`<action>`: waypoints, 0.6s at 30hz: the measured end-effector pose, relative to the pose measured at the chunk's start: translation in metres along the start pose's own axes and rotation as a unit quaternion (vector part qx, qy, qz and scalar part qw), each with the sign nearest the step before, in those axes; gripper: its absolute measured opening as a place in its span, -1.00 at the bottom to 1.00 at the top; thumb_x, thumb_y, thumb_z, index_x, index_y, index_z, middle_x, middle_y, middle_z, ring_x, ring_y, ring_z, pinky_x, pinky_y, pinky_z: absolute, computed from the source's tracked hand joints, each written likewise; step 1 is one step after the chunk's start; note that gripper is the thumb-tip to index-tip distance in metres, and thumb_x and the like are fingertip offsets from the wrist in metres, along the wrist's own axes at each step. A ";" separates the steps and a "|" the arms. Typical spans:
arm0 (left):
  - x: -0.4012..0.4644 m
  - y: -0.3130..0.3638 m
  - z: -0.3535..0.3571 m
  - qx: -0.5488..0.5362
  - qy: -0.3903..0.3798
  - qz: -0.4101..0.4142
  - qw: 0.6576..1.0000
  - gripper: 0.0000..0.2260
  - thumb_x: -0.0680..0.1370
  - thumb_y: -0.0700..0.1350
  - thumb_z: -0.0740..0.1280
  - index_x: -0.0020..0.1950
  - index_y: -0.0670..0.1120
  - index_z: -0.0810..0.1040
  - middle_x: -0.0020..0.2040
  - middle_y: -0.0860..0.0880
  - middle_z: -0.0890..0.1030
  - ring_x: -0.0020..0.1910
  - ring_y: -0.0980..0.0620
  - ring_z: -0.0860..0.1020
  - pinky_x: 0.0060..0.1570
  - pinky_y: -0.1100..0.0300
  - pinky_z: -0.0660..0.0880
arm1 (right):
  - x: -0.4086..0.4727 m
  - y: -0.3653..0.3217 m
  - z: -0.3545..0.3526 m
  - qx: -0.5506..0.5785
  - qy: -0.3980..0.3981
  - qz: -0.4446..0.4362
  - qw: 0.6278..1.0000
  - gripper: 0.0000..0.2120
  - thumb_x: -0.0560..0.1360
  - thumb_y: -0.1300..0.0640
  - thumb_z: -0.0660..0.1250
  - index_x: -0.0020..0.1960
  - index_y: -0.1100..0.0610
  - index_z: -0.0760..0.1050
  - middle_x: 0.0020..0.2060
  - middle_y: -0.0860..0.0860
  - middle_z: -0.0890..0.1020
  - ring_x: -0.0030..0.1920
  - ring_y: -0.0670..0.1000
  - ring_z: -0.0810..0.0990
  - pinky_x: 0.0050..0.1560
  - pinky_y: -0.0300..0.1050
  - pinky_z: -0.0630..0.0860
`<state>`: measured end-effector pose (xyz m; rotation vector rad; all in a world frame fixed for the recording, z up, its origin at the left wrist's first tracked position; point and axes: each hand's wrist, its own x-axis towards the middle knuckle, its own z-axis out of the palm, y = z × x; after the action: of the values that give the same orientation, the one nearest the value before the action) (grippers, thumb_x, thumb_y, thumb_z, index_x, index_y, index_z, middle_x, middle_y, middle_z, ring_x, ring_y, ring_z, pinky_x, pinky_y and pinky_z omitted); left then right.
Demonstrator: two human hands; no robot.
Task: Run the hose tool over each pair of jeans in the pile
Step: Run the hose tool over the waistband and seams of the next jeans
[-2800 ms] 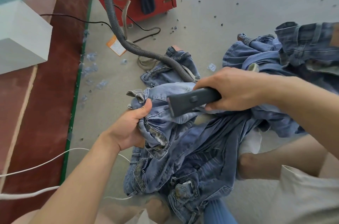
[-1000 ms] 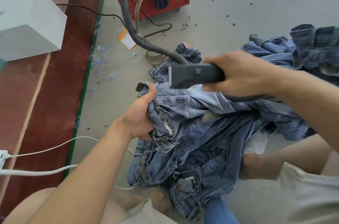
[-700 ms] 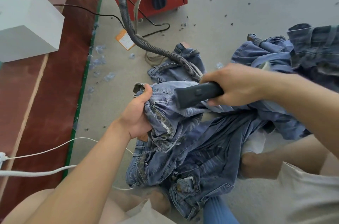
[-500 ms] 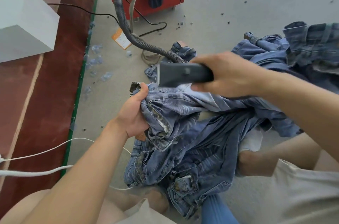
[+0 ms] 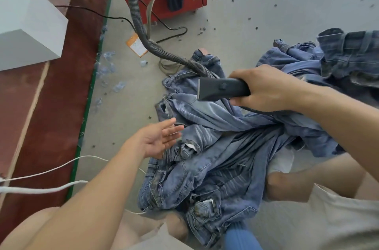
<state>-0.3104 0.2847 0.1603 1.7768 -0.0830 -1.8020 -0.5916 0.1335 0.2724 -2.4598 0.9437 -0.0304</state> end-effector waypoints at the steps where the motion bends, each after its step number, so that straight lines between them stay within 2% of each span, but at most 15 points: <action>1: 0.004 -0.002 0.000 0.033 0.018 0.001 0.999 -0.71 0.60 0.01 0.41 0.25 -0.11 0.56 0.17 -0.06 0.72 0.05 -0.01 0.60 0.05 0.14 0.54 | 0.001 0.000 0.001 -0.002 -0.005 0.000 1.000 -0.80 0.48 -0.07 0.45 0.05 -0.05 0.54 -0.27 -0.15 0.60 -0.21 0.04 0.59 -0.20 -0.01 0.47; 3: 0.011 -0.005 -0.006 0.117 0.088 0.014 0.989 -0.83 0.64 -0.01 0.37 0.15 -0.08 0.58 0.15 -0.02 0.69 0.02 0.00 0.53 -0.07 0.19 0.48 | 0.003 0.001 0.003 -0.006 -0.010 0.005 1.000 -0.80 0.49 -0.08 0.45 0.05 -0.06 0.52 -0.27 -0.13 0.60 -0.21 0.05 0.59 -0.19 0.03 0.50; 5: 0.020 -0.014 -0.018 0.175 0.143 0.016 0.974 -0.86 0.67 -0.05 0.32 0.15 -0.09 0.57 0.03 0.00 0.67 -0.11 0.03 0.49 -0.20 0.21 0.42 | 0.004 0.001 0.005 -0.021 -0.017 0.012 1.000 -0.78 0.49 -0.11 0.44 0.05 -0.07 0.51 -0.25 -0.11 0.61 -0.20 0.06 0.59 -0.15 0.07 0.54; 7: 0.031 -0.028 -0.029 0.228 0.173 -0.012 0.958 -0.88 0.66 -0.11 0.30 0.11 -0.13 0.58 -0.09 -0.01 0.59 -0.23 0.06 0.42 -0.23 0.20 0.39 | 0.006 -0.001 0.011 -0.046 -0.029 0.021 0.998 -0.76 0.50 -0.14 0.42 0.07 -0.08 0.49 -0.23 -0.09 0.60 -0.19 0.08 0.59 -0.12 0.08 0.56; 8: 0.037 -0.036 -0.031 0.243 0.184 -0.027 0.952 -0.86 0.65 -0.11 0.30 0.12 -0.14 0.57 -0.08 -0.04 0.56 -0.22 0.04 0.43 -0.18 0.16 0.42 | 0.007 -0.002 0.015 -0.056 -0.035 0.023 0.998 -0.76 0.50 -0.16 0.41 0.07 -0.08 0.48 -0.23 -0.08 0.60 -0.19 0.08 0.59 -0.12 0.08 0.57; 11: 0.062 -0.056 -0.027 0.215 0.214 -0.025 0.952 -0.66 0.65 -0.01 0.34 0.32 -0.20 0.54 0.18 -0.17 0.61 -0.01 -0.07 0.52 0.08 0.07 0.51 | 0.012 -0.006 0.029 -0.089 -0.047 0.021 0.995 -0.76 0.51 -0.21 0.36 0.07 -0.11 0.46 -0.23 -0.08 0.58 -0.18 0.10 0.59 -0.13 0.07 0.58; 13: 0.075 -0.063 -0.021 0.189 0.211 -0.002 0.959 -0.64 0.62 0.03 0.40 0.33 -0.13 0.54 0.36 -0.18 0.55 0.19 -0.12 0.54 0.25 0.04 0.49 | 0.015 -0.008 0.037 -0.112 -0.062 0.018 0.992 -0.73 0.52 -0.25 0.35 0.09 -0.13 0.44 -0.24 -0.11 0.54 -0.18 0.09 0.58 -0.15 0.05 0.57; 14: 0.079 -0.065 -0.019 0.172 0.196 -0.002 0.965 -0.61 0.59 0.07 0.45 0.32 -0.11 0.53 0.41 -0.16 0.52 0.26 -0.13 0.52 0.28 0.04 0.45 | 0.018 -0.008 0.040 -0.122 -0.069 0.018 0.990 -0.72 0.52 -0.27 0.34 0.11 -0.14 0.43 -0.23 -0.11 0.54 -0.18 0.09 0.58 -0.16 0.05 0.56; 16: 0.083 -0.069 -0.018 0.149 0.155 -0.035 0.976 -0.36 0.50 0.12 0.54 0.45 -0.15 0.43 0.46 -0.15 0.46 0.37 -0.17 0.48 0.30 0.00 0.42 | 0.023 -0.011 0.046 -0.134 -0.081 0.021 0.987 -0.69 0.52 -0.31 0.32 0.14 -0.16 0.41 -0.19 -0.09 0.57 -0.17 0.10 0.60 -0.18 0.04 0.55; 18: 0.085 -0.070 -0.019 0.163 0.129 -0.060 0.976 -0.26 0.45 0.07 0.59 0.49 -0.20 0.38 0.46 -0.17 0.46 0.36 -0.18 0.47 0.23 -0.01 0.42 | 0.028 -0.013 0.049 -0.140 -0.084 0.031 0.986 -0.66 0.52 -0.34 0.31 0.15 -0.17 0.40 -0.18 -0.09 0.59 -0.18 0.09 0.60 -0.19 0.04 0.54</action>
<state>-0.3118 0.3108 0.0510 2.2781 -0.1791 -1.6952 -0.5524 0.1456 0.2310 -2.6326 1.0063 0.3482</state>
